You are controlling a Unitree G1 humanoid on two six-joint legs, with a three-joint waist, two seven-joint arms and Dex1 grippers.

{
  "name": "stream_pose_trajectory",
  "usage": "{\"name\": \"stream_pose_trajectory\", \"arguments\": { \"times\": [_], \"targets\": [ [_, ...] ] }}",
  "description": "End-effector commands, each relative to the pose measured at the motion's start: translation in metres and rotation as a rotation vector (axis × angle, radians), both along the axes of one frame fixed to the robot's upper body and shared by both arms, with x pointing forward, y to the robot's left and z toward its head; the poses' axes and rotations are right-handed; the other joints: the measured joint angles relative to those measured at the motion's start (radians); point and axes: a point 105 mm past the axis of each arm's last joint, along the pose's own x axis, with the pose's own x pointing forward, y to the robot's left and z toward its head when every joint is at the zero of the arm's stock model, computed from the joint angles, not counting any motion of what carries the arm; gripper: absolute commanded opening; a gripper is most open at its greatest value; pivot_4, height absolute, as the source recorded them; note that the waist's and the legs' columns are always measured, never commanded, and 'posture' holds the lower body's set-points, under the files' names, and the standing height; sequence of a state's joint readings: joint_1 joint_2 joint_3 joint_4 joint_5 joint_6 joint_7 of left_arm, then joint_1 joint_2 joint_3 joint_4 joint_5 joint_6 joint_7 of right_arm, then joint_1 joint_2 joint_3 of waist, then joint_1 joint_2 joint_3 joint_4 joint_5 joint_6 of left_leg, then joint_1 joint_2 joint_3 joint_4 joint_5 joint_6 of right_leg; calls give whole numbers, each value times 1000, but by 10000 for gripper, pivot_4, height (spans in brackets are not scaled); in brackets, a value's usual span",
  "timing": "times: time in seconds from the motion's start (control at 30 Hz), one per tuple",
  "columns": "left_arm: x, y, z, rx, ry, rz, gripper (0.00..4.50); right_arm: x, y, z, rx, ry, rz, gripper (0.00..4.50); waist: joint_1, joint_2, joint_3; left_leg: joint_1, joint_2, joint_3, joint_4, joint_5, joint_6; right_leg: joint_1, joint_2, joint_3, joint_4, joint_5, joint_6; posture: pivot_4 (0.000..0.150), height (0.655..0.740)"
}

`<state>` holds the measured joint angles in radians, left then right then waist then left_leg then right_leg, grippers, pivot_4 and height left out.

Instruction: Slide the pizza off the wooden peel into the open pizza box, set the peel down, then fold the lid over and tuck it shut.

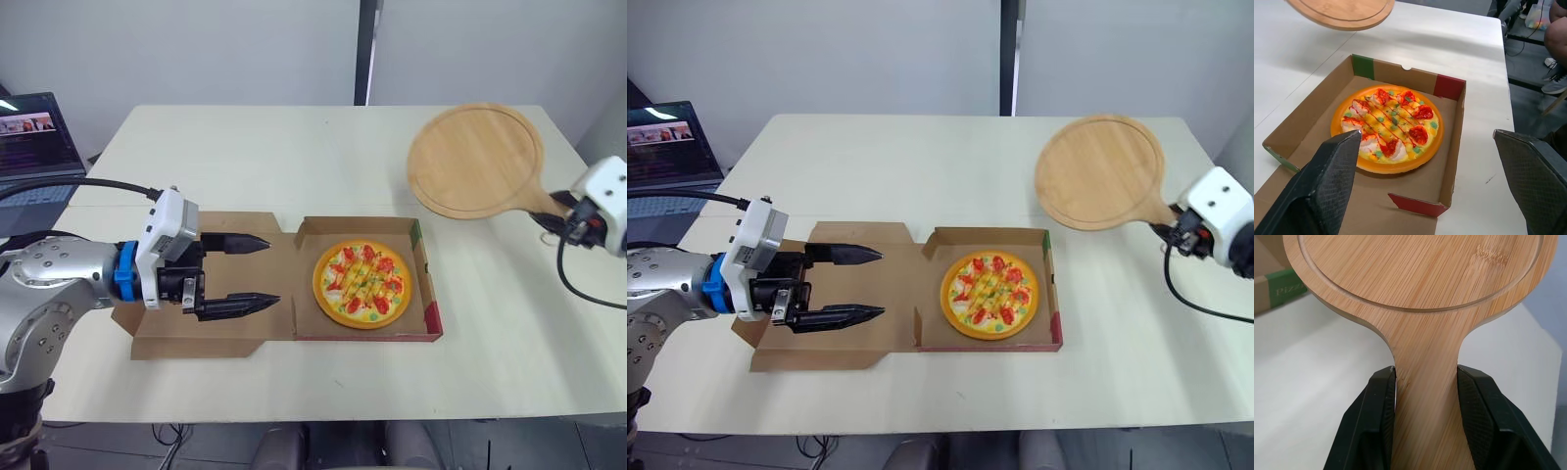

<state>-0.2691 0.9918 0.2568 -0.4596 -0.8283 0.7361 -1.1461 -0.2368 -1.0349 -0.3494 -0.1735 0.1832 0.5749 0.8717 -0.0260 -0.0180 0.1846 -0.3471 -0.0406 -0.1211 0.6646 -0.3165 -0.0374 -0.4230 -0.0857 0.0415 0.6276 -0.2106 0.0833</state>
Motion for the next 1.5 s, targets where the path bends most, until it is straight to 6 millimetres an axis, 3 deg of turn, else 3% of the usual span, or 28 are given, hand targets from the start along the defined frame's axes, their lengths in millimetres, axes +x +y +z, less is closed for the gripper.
{"name": "stream_pose_trajectory", "arguments": {
  "times": [0.03,0.37,0.7,0.97,1.2,1.5],
  "targets": [
    [-1,-4,8,-22,-31,-28,45000,-17,-11,16,76,-75,-69,15858,-1,0,0,0,0,1,0,0,0,0,0,0,0,0,0,1500,7400],
    [4,-17,15,-53,-62,-84,45000,-49,-49,-38,233,26,-306,15858,-4,0,0,1,0,1,0,0,0,1,0,1,0,0,0,1500,7400],
    [4,-41,24,-109,-85,-174,45000,-62,-61,-79,304,114,-417,15858,-3,1,0,1,0,1,0,0,0,1,0,1,0,0,0,1500,7400],
    [-6,-55,30,-136,-71,-285,45000,-66,-67,-98,392,184,-497,15858,-3,1,0,2,0,1,0,0,0,1,0,1,1,0,0,1500,7400],
    [-3,-63,33,-150,-83,-315,45000,-68,-71,-108,438,222,-558,15858,-3,1,-1,2,0,1,0,0,0,2,0,1,0,0,0,1500,7400],
    [5,-65,31,-167,-109,-289,45000,-90,-75,-103,448,229,-566,44533,-1,1,-1,2,0,1,1,0,0,2,0,1,0,0,0,1500,7400]
  ]
}}
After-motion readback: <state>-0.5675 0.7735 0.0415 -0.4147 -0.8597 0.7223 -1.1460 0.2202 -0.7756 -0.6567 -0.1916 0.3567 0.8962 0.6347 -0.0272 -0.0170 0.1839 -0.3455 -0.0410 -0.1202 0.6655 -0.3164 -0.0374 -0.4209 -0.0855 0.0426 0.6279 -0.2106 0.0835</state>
